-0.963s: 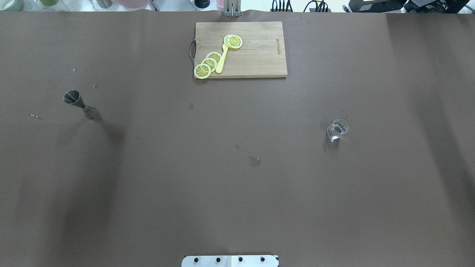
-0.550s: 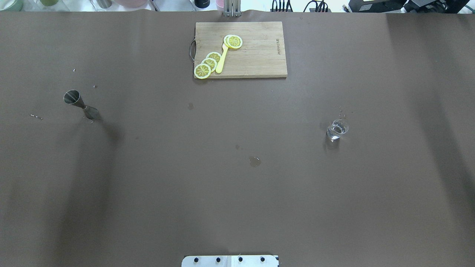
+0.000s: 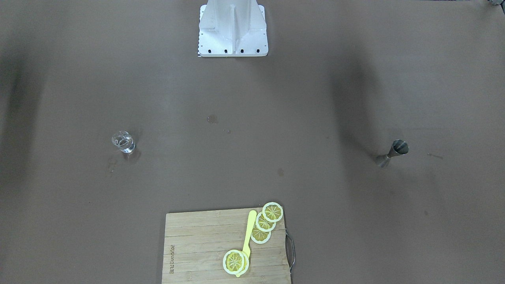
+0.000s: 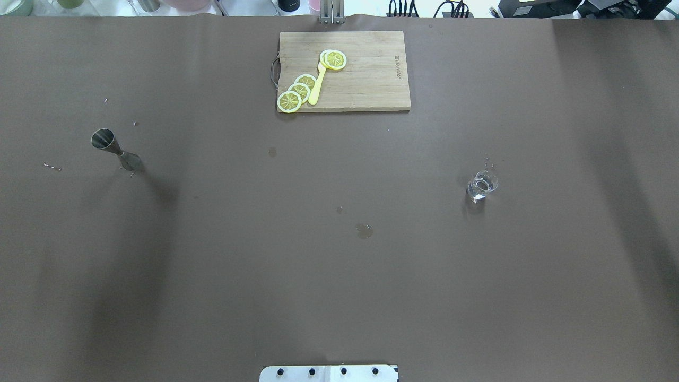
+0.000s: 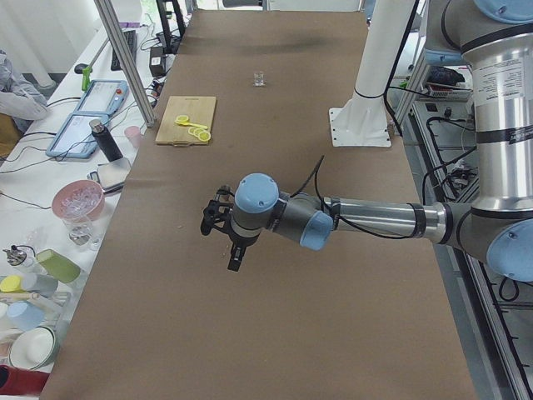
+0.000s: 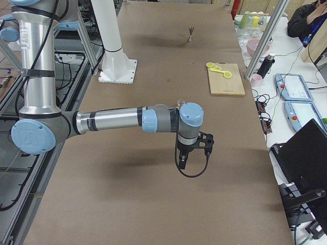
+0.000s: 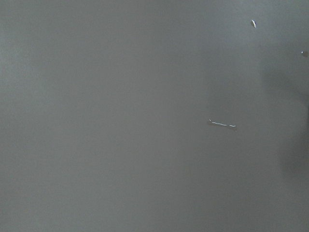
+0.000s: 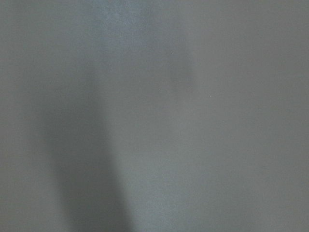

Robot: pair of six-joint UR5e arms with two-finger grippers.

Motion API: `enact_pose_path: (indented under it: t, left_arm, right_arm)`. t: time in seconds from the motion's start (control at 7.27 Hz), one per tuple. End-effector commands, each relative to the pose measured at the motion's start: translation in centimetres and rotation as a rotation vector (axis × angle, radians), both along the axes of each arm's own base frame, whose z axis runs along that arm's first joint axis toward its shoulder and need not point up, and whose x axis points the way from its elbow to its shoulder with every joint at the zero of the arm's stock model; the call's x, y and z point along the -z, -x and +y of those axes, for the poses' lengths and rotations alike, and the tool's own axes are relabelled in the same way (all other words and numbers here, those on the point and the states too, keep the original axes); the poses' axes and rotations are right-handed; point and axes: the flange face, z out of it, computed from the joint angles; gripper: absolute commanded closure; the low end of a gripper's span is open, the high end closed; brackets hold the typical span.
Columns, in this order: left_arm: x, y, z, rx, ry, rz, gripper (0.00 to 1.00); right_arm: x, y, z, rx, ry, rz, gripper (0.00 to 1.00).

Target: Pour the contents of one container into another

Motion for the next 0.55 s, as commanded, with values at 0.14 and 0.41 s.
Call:
enact_pose_path:
  t: [0.14, 0.41]
  left_arm:
    - [2.7, -0.4, -0.6, -0.003, -0.184, -0.014, 0.01]
    - [1.6, -1.8, 0.8, -0.025, -0.257, -0.033, 0.01]
  right_arm:
    - [0.4, 0.2, -0.3, 0.002, -0.008, 0.003, 0.0]
    - [0.1, 0.8, -0.4, 0.017, -0.006, 0.014, 0.0]
